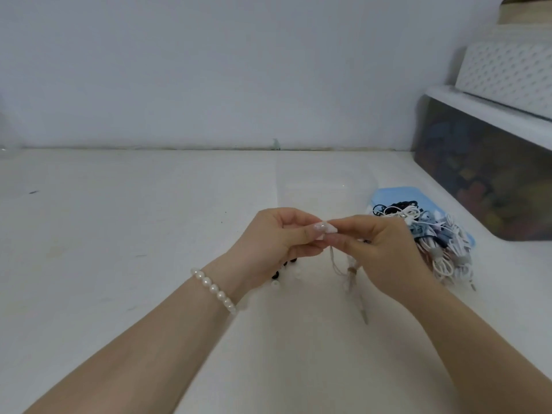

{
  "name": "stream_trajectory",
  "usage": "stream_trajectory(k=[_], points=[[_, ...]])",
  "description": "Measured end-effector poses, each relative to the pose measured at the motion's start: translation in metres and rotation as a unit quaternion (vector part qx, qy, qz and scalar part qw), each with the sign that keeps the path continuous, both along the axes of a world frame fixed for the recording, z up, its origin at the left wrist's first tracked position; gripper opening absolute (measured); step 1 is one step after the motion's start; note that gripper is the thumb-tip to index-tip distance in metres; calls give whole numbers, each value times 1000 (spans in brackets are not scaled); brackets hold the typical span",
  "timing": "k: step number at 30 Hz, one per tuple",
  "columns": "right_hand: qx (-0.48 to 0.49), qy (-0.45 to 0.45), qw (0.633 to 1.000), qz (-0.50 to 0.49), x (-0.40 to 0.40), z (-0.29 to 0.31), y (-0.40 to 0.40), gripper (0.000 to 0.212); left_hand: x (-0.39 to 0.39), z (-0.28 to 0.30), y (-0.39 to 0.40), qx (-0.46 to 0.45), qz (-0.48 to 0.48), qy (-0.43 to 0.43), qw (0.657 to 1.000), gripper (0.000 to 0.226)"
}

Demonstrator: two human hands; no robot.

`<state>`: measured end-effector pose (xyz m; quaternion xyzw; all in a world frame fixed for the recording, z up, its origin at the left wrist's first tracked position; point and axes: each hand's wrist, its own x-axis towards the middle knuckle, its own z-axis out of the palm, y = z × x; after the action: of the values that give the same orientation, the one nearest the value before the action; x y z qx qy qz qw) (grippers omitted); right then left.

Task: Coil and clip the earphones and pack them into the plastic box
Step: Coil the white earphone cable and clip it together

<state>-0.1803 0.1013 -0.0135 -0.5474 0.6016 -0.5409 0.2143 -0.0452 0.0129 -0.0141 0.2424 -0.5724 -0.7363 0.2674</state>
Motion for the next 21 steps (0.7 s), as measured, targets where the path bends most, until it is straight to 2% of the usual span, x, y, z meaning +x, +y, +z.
stream_trajectory(k=[5, 7, 9, 12, 14, 16, 18, 21], points=[[8, -132, 991, 9, -8, 5, 1, 11, 4, 5, -2, 22, -31, 26, 999, 16], [42, -169, 985, 18, -11, 5, 1, 15, 6, 6, -5, 10, -21, 26, 999, 20], [65, -227, 971, 38, -13, 6, 1, 18, 9, 8, -10, -5, -5, 18, 1000, 21], [51, -336, 939, 47, -19, 9, 2, 20, 13, 9, -17, -1, 3, 10, 1000, 19], [40, -369, 927, 48, -22, 12, 2, 23, 16, 9, -22, -3, 5, 5, 1000, 19], [36, -365, 930, 32, -26, 13, 3, 21, 20, 11, -27, -29, 22, -10, 999, 17], [46, -308, 950, -2, -27, 12, 4, 20, 25, 12, -36, -99, 74, -57, 991, 14], [75, -176, 981, -43, -22, 6, 1, 22, 34, 7, -54, -237, 173, -184, 938, 8]])
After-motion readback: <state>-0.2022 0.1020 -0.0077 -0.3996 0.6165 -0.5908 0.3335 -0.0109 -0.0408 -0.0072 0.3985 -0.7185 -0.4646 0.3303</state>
